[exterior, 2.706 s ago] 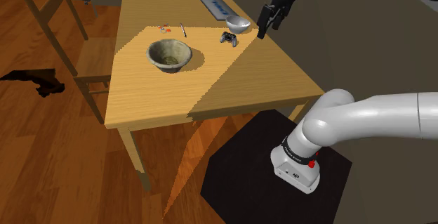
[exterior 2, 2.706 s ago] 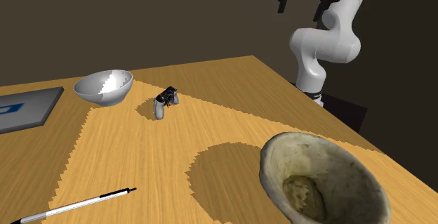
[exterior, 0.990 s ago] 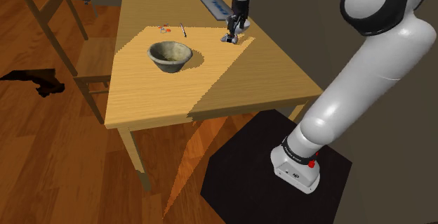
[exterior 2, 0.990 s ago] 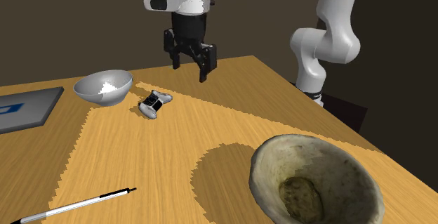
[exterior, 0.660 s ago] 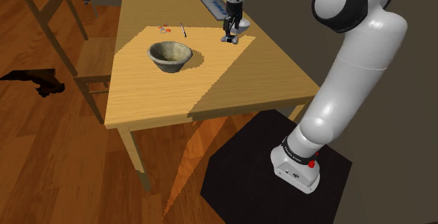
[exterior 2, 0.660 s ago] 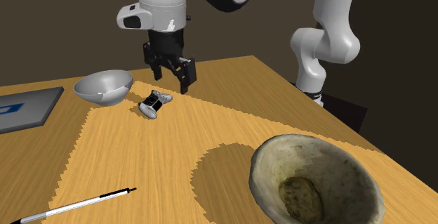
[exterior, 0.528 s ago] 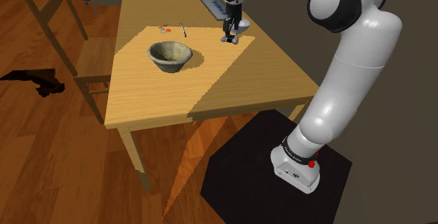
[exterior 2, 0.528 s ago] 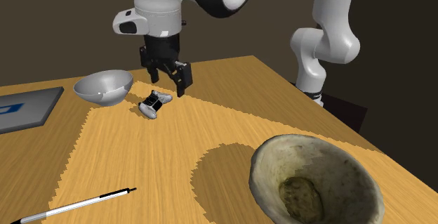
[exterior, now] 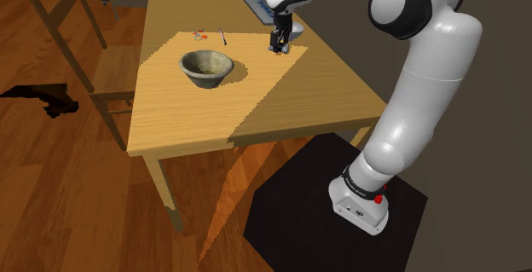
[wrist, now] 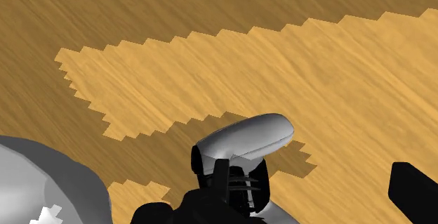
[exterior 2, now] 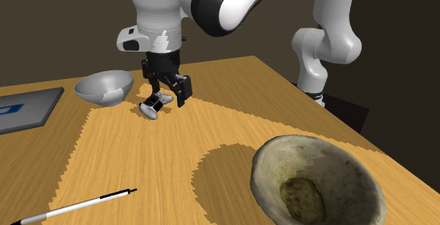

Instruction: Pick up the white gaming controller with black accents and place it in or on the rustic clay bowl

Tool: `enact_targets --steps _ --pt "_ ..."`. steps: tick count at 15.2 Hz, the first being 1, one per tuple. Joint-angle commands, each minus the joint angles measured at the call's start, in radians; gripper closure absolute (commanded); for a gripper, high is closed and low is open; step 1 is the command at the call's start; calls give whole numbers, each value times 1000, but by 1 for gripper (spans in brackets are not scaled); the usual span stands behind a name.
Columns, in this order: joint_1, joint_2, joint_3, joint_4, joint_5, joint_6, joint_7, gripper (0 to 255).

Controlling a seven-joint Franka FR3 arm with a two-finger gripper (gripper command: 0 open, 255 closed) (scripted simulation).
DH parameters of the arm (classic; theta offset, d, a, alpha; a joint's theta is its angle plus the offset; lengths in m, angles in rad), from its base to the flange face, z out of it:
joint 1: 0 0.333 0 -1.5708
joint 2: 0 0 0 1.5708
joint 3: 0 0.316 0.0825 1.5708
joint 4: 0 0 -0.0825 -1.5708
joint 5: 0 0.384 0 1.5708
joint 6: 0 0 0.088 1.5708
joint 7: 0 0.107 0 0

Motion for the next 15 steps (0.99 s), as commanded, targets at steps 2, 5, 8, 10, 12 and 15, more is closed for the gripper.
enact_targets --steps 2,5,8,10,12,15 --pt "0 1 0 -1 0 2 0 0" --pt "0 1 0 -1 0 2 0 0" --pt "-1 1 0 0 0 2 -1 255" --pt "-1 0 -1 -2 0 3 -1 255" --pt "-1 -1 -1 -3 0 3 -1 255" --pt "-1 -1 -1 -3 0 3 -1 255"
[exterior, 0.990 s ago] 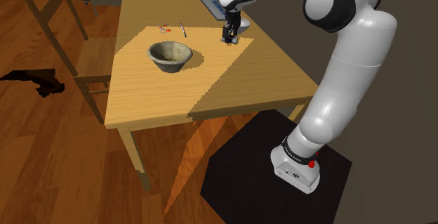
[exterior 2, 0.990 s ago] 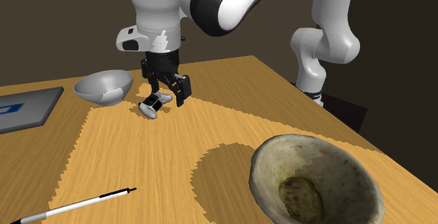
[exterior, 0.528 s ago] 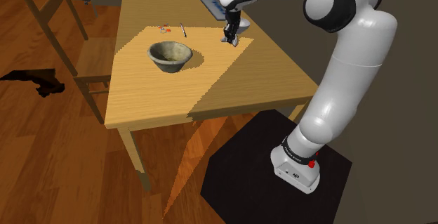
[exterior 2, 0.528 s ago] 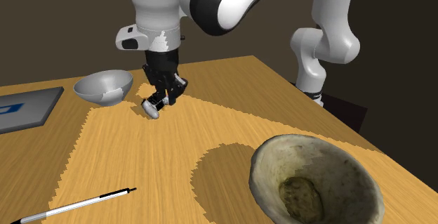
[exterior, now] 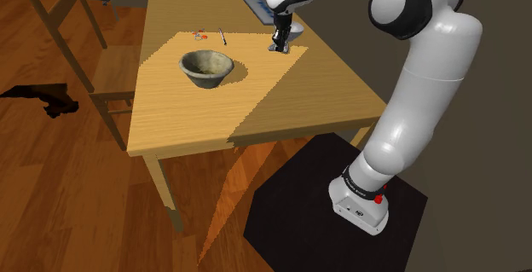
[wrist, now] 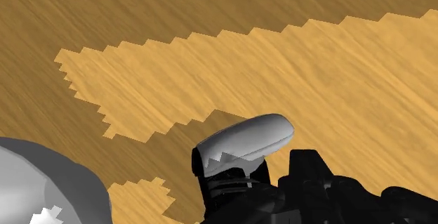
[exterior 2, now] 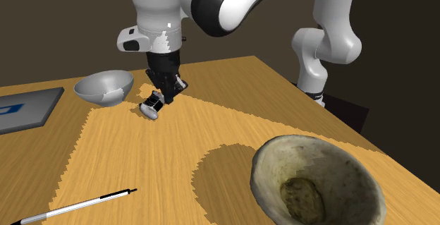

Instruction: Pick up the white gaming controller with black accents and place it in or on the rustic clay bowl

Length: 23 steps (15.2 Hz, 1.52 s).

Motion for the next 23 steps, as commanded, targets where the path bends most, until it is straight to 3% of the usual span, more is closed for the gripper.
enact_targets --steps 1,5,6,13,21,22,23 --pt "0 0 0 0 0 0 0 0" --pt "-47 204 9 358 32 -213 -191 0" --pt "-50 218 11 381 33 -226 -200 0" --pt "-58 226 9 294 31 -129 -197 0" --pt "-58 226 9 294 31 -129 -197 0" --pt "-58 226 9 294 31 -129 -197 255" --pt "-58 226 9 294 31 -129 -197 255"
